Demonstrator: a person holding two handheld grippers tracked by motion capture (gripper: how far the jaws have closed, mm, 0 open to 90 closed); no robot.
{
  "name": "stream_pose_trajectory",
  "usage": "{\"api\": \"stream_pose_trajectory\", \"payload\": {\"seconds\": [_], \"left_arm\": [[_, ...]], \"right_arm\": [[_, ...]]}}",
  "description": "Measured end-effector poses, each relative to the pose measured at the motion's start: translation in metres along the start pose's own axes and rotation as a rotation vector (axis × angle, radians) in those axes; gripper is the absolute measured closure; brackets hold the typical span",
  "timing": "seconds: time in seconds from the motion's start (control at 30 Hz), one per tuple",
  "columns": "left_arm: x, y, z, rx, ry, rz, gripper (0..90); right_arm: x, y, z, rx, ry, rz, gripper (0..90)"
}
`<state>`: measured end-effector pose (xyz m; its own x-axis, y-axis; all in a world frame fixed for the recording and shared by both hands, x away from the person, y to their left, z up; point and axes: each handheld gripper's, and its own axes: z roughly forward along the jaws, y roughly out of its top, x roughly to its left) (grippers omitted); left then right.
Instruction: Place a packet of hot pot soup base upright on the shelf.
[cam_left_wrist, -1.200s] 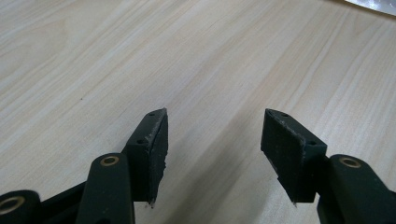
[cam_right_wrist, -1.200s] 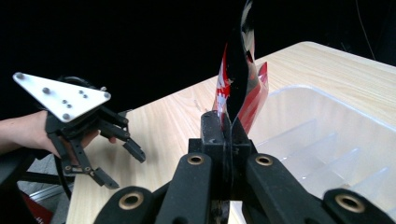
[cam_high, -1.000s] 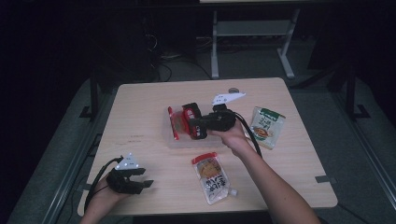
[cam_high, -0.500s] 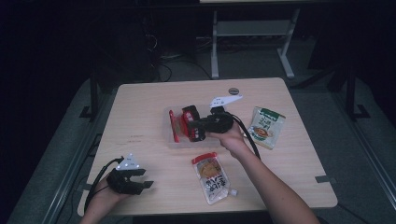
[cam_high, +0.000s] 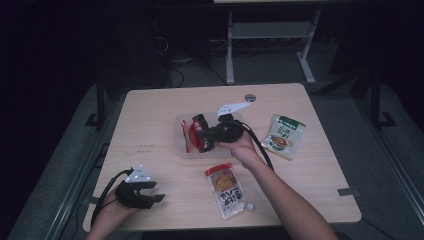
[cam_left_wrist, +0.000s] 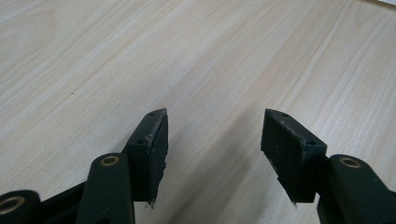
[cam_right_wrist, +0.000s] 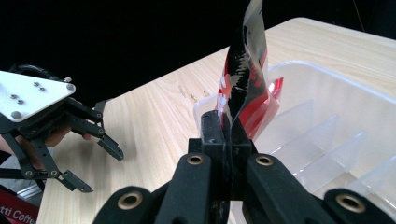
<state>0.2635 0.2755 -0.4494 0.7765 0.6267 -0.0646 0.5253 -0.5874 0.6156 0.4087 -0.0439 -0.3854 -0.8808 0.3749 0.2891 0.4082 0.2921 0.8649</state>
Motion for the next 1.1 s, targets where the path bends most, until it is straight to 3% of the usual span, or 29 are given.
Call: {"api": "stream_pose_trajectory", "payload": {"seconds": [0.67, 0.93, 1.1], "left_arm": [[0.000, 0.000, 0.001, 0.004, -0.001, 0.012, 41.1], [0.000, -0.001, 0.001, 0.014, -0.008, 0.001, 41.1], [0.001, -0.001, 0.002, 0.017, -0.007, 0.013, 41.0]], "right_arm": [[-0.007, 0.004, 0.028, 0.072, -0.044, -0.017, 88.3], [-0.006, 0.004, 0.032, 0.076, -0.056, -0.024, 73.8], [-0.005, 0.004, 0.030, 0.070, -0.072, 0.001, 50.5]]}}
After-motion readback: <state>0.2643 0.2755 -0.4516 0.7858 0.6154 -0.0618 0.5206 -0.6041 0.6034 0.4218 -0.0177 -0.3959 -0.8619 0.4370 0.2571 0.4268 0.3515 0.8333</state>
